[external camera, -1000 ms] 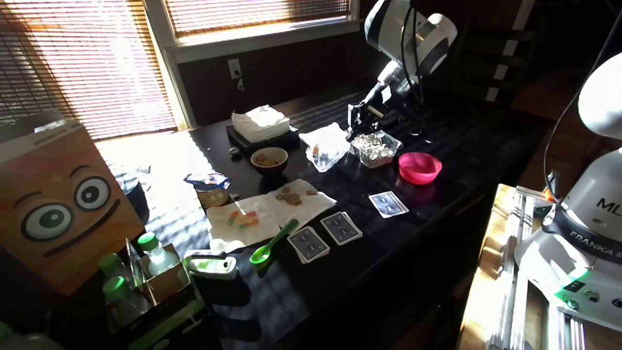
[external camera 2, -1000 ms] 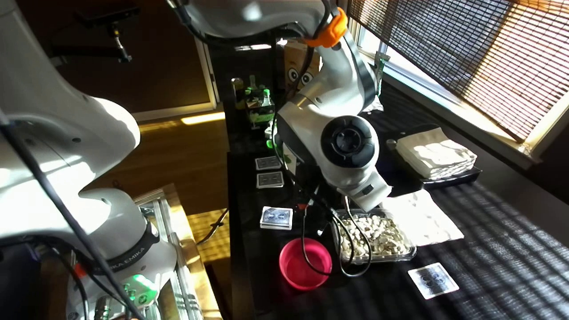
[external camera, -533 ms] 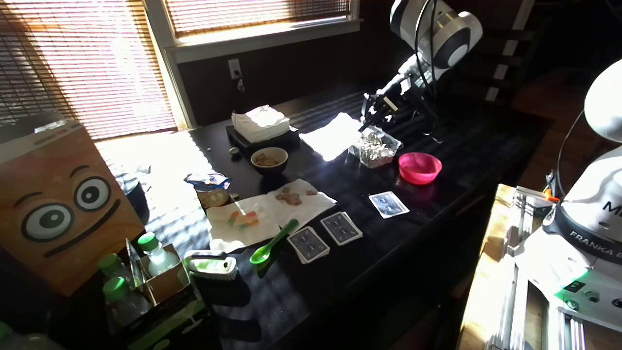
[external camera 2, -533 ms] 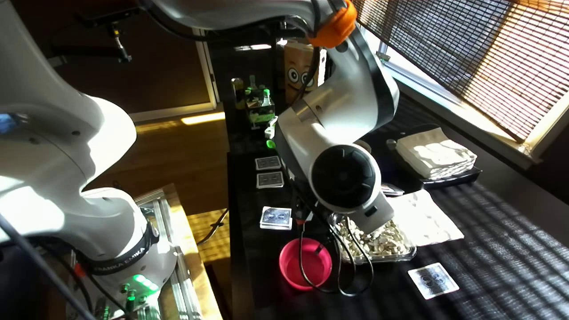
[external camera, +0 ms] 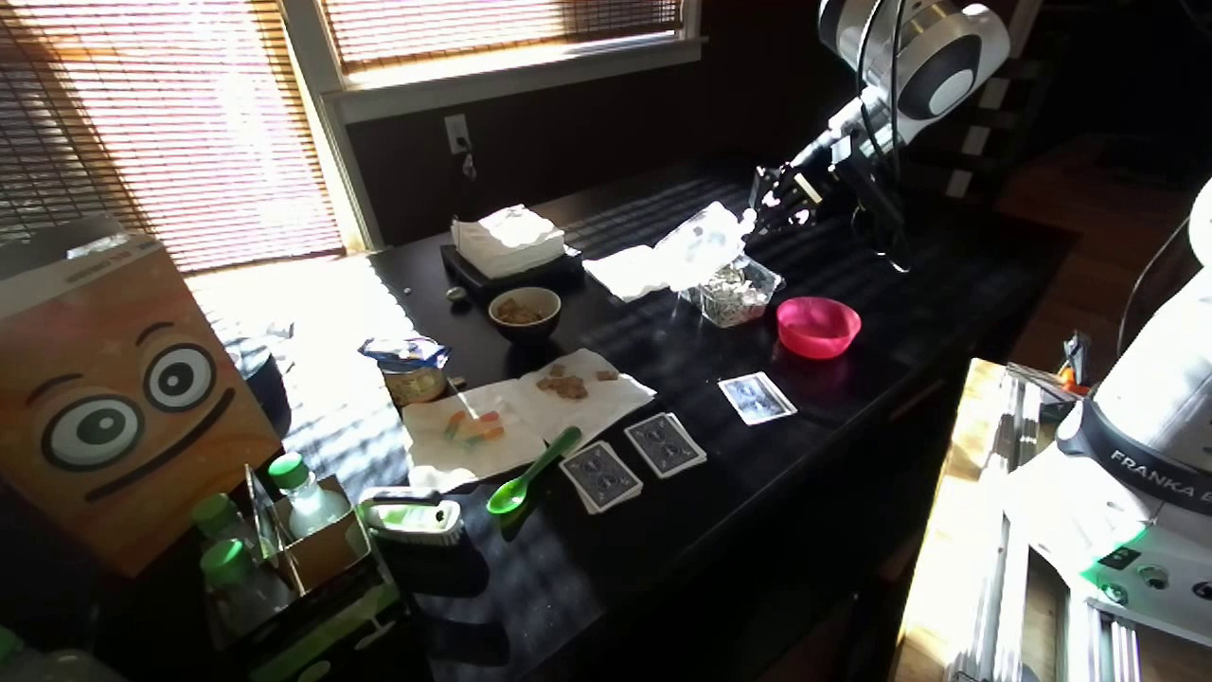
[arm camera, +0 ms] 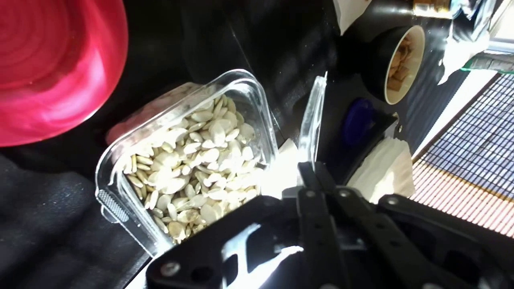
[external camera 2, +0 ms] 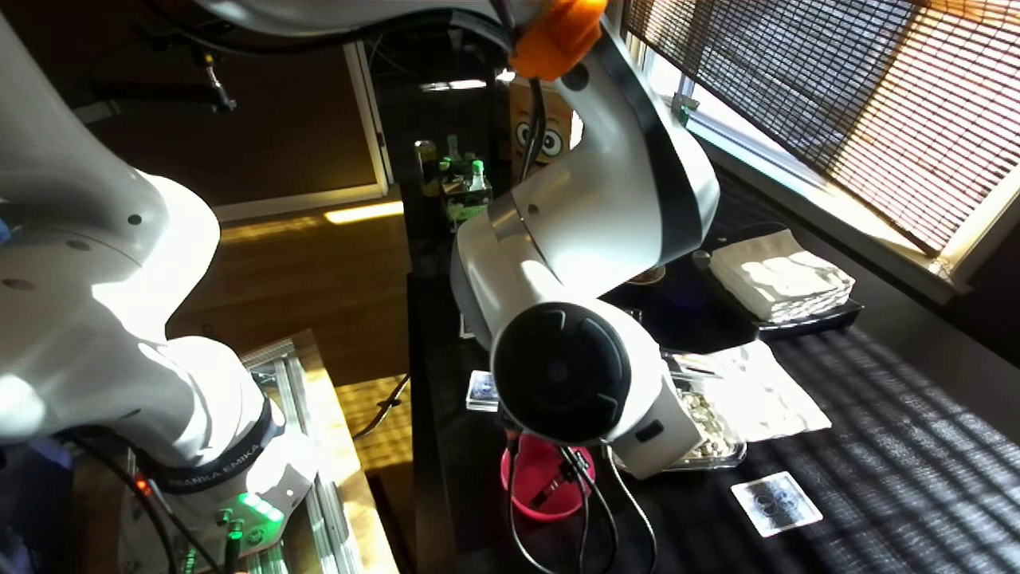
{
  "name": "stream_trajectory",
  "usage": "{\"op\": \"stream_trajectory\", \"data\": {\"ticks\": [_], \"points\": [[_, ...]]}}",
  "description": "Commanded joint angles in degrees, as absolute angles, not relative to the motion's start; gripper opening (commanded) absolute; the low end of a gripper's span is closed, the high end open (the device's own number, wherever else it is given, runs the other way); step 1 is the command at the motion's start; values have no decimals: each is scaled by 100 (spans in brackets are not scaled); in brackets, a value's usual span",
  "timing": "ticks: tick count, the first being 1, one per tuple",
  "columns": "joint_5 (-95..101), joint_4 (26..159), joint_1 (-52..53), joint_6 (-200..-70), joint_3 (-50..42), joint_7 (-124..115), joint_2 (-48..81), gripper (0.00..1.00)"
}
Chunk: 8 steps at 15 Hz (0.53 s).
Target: Put the transparent lid on the transparent bowl
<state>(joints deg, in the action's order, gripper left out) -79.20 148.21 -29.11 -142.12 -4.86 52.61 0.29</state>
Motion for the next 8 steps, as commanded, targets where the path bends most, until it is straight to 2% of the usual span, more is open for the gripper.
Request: {"op": "stream_trajectory", "data": {"ticks": [1, 8], "points": [[-7786, 15055, -2455, -14067, -1154, 5319, -247, 0], [-7434, 15050, -2263, -13982, -1724, 5255, -195, 0]]}}
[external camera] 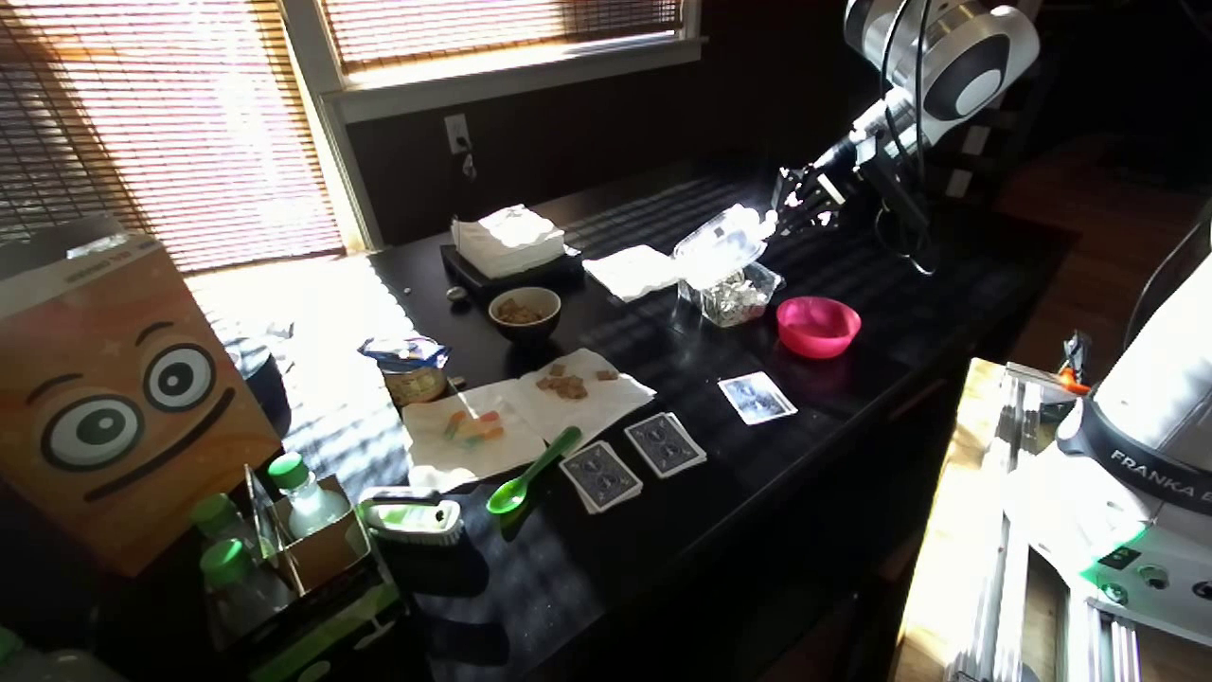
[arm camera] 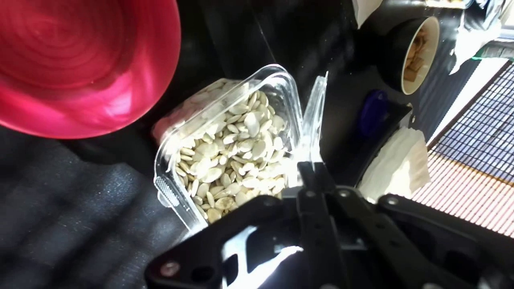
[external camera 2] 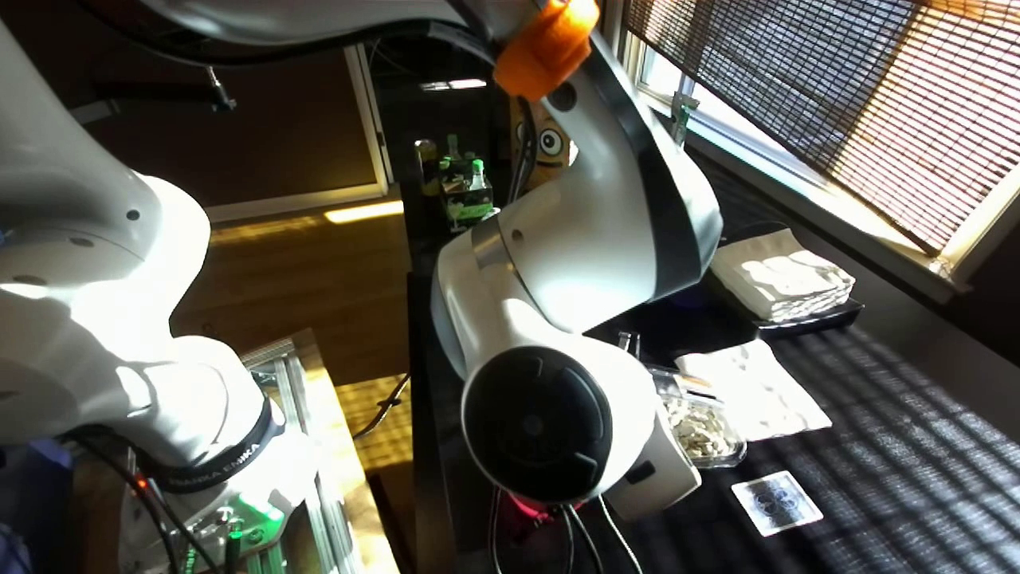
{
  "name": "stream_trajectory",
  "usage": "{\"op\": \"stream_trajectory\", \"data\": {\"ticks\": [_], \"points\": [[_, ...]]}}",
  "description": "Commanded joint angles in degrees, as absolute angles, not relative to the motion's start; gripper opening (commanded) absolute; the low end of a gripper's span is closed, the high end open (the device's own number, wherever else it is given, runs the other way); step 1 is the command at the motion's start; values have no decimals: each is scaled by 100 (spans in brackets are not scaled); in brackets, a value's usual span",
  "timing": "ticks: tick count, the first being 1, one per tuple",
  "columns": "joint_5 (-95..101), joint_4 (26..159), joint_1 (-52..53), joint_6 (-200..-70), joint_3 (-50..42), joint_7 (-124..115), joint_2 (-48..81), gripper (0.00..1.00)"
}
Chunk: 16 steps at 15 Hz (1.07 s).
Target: Put the transparent lid on the transparent bowl
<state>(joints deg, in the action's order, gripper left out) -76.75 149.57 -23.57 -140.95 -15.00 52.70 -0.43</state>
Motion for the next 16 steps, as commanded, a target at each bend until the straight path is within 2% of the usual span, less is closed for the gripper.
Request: {"op": "stream_trajectory", "data": {"ticks": [1, 9, 16], "points": [[-7366, 15038, -2266, -13963, -1772, 5255, -184, 0], [-6776, 14828, -2246, -13569, -1948, 5258, 1, 0], [-6792, 14773, -2200, -13715, -1933, 5246, -1, 1]]}}
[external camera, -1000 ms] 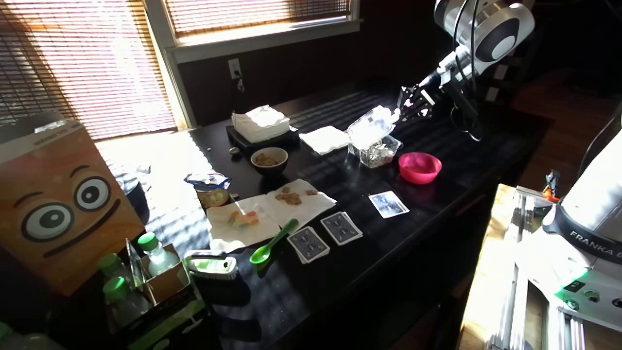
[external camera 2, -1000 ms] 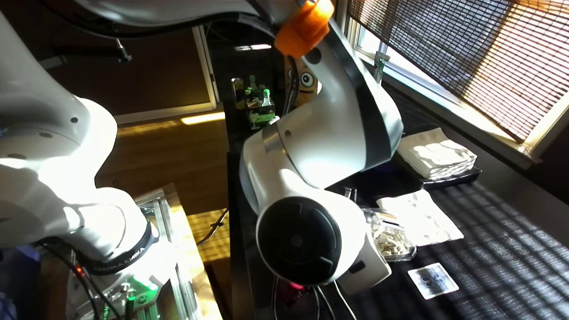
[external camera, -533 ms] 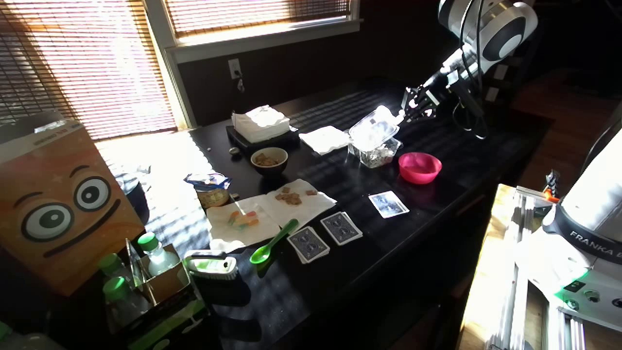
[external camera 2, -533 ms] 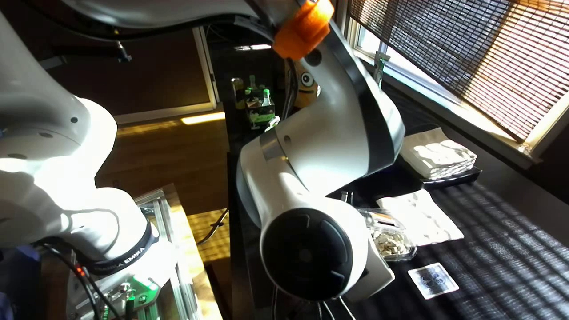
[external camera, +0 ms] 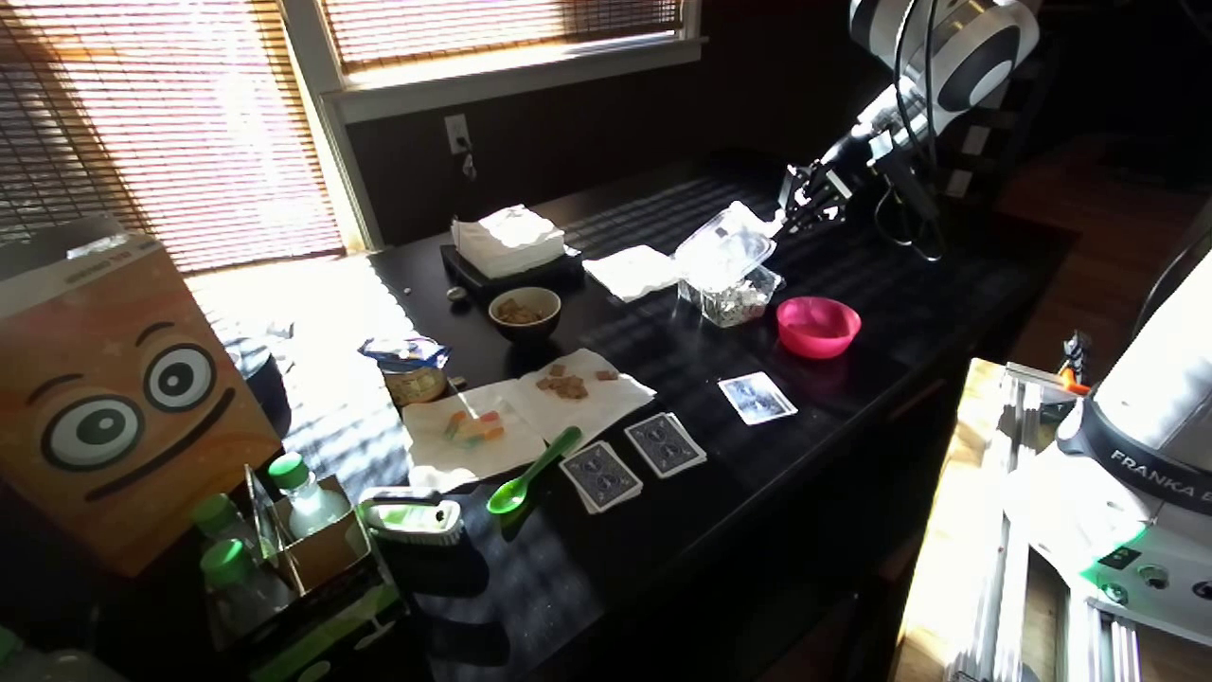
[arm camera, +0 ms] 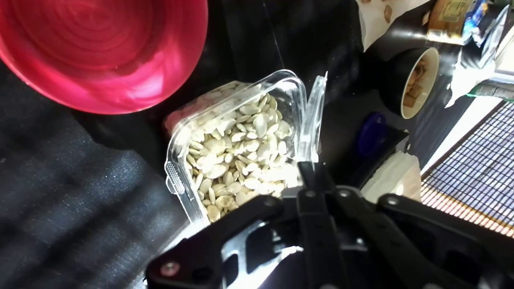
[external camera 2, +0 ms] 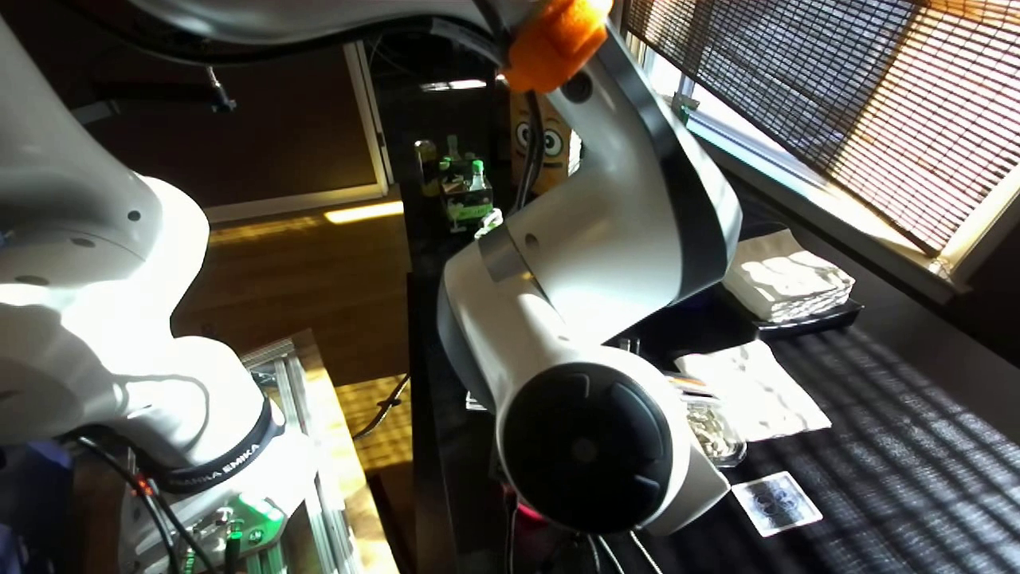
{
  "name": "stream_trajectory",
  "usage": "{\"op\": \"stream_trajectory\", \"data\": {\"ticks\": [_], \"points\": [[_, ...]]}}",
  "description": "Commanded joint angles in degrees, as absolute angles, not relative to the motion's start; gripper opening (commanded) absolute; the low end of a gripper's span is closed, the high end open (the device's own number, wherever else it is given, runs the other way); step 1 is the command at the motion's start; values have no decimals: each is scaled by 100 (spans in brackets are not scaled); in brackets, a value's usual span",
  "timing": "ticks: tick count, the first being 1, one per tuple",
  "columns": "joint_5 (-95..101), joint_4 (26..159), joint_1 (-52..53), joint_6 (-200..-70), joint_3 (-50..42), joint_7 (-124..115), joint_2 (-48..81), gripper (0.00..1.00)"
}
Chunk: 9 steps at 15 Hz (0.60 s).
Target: Put the transparent lid on the transparent bowl
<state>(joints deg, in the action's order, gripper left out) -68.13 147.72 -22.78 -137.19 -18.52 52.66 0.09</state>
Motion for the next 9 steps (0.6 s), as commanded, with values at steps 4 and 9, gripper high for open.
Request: {"op": "stream_trajectory", "data": {"ticks": [4, 9], "points": [[-6775, 14707, -2184, -13715, -1928, 5238, 57, 1], [-6569, 14646, -2232, -13531, -1979, 5537, 46, 0]]}}
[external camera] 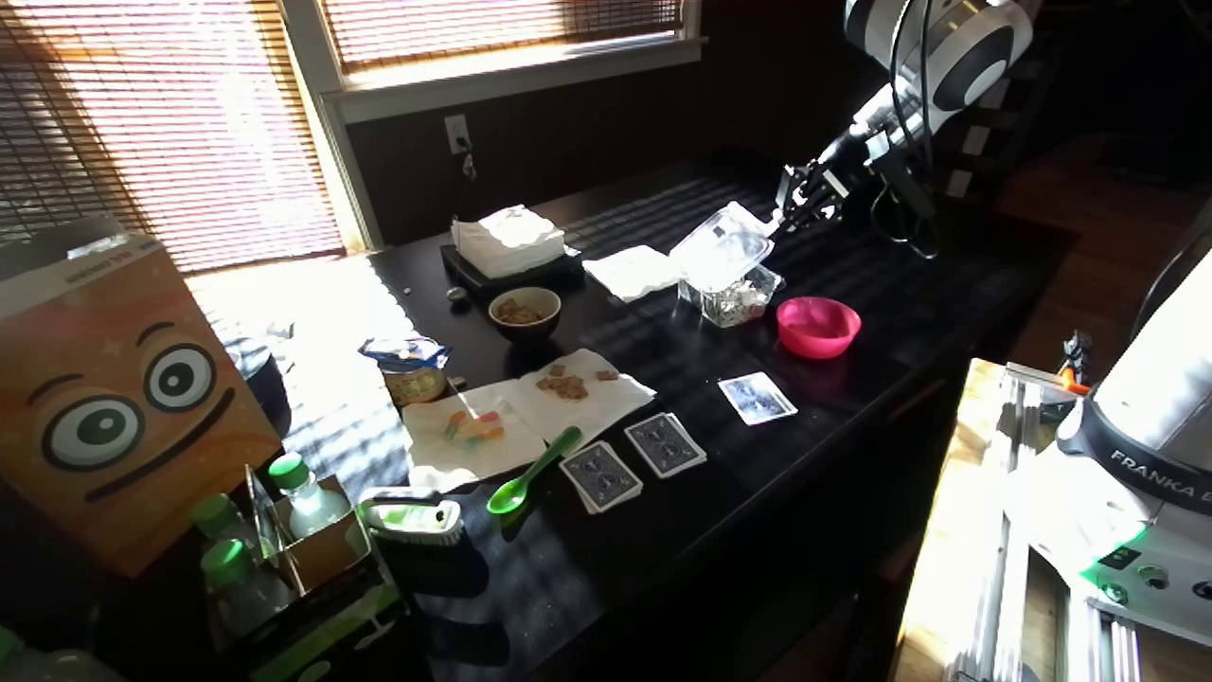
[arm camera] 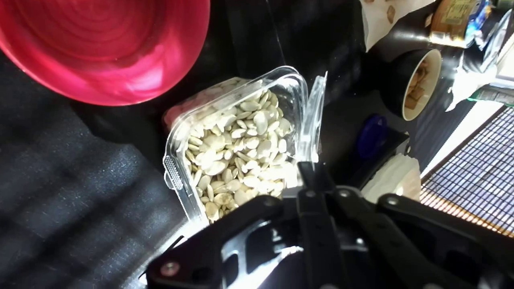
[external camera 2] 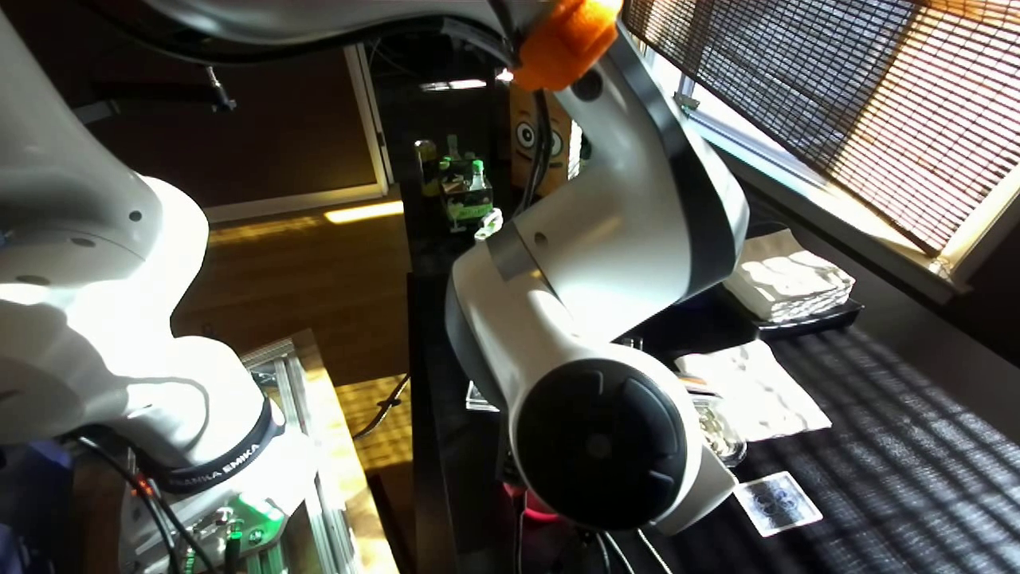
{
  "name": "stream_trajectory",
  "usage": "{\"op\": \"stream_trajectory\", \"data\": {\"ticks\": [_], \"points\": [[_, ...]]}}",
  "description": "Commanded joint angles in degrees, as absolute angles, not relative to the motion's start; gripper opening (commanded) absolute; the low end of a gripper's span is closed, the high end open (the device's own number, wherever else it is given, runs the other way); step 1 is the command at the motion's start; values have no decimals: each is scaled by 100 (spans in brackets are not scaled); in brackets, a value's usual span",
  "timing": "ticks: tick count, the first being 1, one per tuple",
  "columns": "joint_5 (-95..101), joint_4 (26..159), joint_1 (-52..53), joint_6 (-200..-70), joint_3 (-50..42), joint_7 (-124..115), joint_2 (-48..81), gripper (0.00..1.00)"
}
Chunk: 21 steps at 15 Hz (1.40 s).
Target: Put the transparent lid on the transparent bowl
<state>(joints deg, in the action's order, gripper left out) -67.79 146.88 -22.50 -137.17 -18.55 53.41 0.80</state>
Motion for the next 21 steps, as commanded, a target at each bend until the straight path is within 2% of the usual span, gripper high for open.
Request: {"op": "stream_trajectory", "data": {"ticks": [1, 21], "points": [[-6474, 14631, -2251, -13472, -2007, 5612, 43, 0], [-5813, 13913, -2259, -13131, -2097, 6012, 737, 0]]}}
